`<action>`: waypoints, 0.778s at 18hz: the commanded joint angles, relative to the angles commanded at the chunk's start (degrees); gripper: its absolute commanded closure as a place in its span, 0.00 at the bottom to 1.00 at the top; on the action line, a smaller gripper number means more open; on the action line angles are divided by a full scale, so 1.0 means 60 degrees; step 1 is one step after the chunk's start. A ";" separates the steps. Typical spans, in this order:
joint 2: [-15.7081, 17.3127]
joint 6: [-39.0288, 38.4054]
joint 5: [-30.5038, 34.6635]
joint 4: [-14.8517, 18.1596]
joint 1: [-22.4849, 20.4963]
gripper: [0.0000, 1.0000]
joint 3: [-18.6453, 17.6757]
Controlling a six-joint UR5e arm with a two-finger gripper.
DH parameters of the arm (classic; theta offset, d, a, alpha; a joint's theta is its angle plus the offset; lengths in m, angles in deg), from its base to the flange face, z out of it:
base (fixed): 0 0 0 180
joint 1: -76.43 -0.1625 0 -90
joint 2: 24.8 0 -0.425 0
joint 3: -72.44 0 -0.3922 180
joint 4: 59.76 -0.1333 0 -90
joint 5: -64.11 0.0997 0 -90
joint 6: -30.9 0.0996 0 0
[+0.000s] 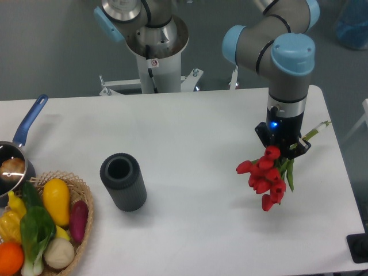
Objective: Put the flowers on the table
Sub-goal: 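Lower the held red tulip bunch toward the table surface with the gripper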
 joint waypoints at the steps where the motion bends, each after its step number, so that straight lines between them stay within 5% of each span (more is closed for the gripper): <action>1: 0.0000 0.0000 0.0000 0.0014 0.0015 0.88 0.0000; 8: -0.0204 -0.0073 0.0000 -0.0015 0.0234 0.85 -0.0029; 14: -0.0381 -0.0088 -0.0015 -0.0029 0.0439 0.62 -0.0321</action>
